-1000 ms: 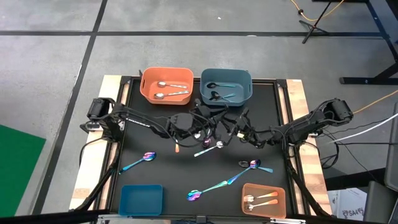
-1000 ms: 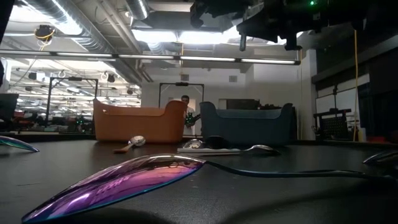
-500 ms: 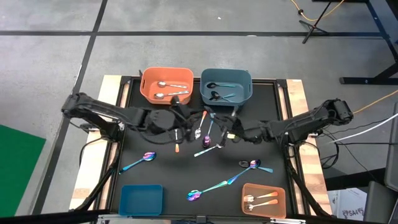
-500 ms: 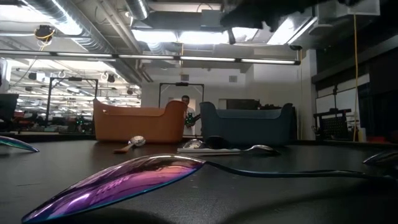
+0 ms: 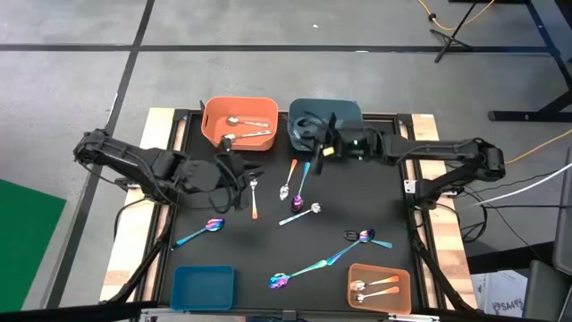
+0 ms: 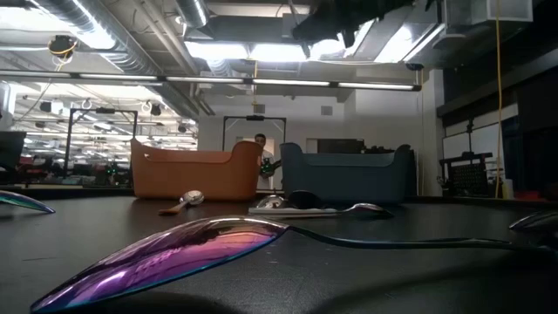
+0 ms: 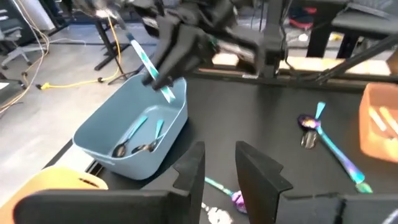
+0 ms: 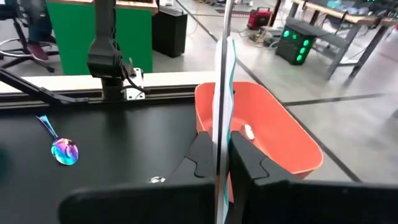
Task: Sort silverware by color (type)
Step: Put the white patterned spoon into the top orange bin
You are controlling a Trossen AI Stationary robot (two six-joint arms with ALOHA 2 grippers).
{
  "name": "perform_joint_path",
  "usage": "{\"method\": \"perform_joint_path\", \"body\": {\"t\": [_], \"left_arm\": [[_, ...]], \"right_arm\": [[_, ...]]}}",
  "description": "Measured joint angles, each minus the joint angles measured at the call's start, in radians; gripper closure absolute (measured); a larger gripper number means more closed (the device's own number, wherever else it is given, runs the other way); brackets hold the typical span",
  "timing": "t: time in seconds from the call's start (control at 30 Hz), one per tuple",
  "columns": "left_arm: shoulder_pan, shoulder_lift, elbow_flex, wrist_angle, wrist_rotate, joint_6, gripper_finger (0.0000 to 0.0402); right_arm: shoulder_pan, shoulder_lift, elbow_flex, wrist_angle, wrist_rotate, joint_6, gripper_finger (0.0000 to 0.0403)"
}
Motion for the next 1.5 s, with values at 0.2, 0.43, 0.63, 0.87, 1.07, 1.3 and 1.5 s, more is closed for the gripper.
{"method": "perform_joint_path", "body": {"t": [0.2, 0.43, 0.63, 0.87, 1.07, 1.3, 1.5], "left_arm": [[0.028, 0.010, 0.000, -0.017, 0.000, 0.073, 0.0317], [0.074, 0.045, 0.000, 0.088, 0.000, 0.205, 0.0317], [0.114, 0.097, 0.000, 0.205, 0.067, 0.309, 0.0317], [0.148, 0.191, 0.000, 0.322, 0.187, 0.371, 0.0317], [0.170, 0.297, 0.000, 0.435, 0.302, 0.372, 0.0308], [0.179, 0.423, 0.000, 0.613, 0.416, 0.372, 0.0273], [0.179, 0.501, -0.001, 0.736, 0.424, 0.372, 0.0263]], "right_arm": [[-0.109, 0.001, 0.000, -0.090, -0.092, 0.002, 0.0399], [-0.181, 0.001, 0.000, -0.288, -0.153, 0.001, 0.0399], [-0.181, 0.001, 0.000, -0.510, -0.191, 0.002, 0.0399], [-0.180, 0.001, 0.000, -0.776, -0.343, 0.108, 0.0399], [-0.180, 0.001, 0.000, -0.876, -0.504, 0.191, 0.0396], [-0.166, 0.001, 0.000, -0.895, -0.631, 0.281, 0.0399], [-0.082, 0.001, -0.001, -0.974, -0.677, 0.366, 0.0399]]}}
